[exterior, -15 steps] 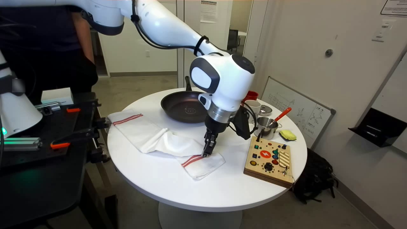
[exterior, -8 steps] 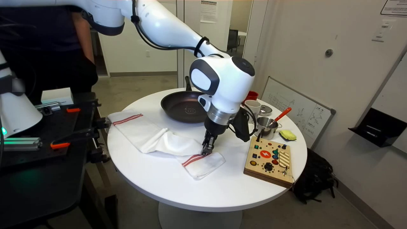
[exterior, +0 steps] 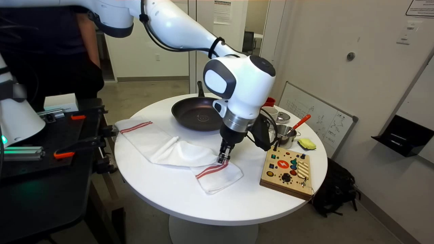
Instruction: Pick up the kitchen towel and wipe the pan
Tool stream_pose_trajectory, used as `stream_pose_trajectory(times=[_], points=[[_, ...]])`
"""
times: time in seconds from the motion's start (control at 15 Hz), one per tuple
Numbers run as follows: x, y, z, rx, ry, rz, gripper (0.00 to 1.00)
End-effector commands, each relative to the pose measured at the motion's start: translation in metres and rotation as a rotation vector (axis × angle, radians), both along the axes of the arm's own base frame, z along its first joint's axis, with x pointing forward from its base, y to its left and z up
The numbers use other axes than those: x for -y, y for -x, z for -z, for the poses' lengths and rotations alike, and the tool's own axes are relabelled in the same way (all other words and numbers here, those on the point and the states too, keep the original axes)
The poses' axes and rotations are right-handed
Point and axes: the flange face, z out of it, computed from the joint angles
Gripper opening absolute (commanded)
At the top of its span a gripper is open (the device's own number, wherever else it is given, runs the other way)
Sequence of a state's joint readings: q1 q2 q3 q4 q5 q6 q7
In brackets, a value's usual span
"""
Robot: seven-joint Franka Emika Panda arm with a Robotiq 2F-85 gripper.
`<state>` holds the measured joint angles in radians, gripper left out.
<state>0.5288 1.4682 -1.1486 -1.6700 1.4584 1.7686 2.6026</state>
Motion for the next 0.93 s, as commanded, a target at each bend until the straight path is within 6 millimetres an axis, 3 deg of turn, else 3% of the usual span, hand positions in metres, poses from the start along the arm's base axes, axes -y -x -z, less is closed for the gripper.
stream_pose_trajectory(times=[0.0, 0.2, 0.47, 0.87], points=[[0.0, -0.017, -0.02, 0.014, 0.031, -0.036, 0.04], [-0.006, -0.045, -0.044, 0.081, 0.0, -0.078, 0.03], [-0.014, -0.063, -0.058, 0.136, -0.061, -0.143, 0.03], [-0.007, -0.064, -0.064, 0.12, -0.073, -0.139, 0.03]])
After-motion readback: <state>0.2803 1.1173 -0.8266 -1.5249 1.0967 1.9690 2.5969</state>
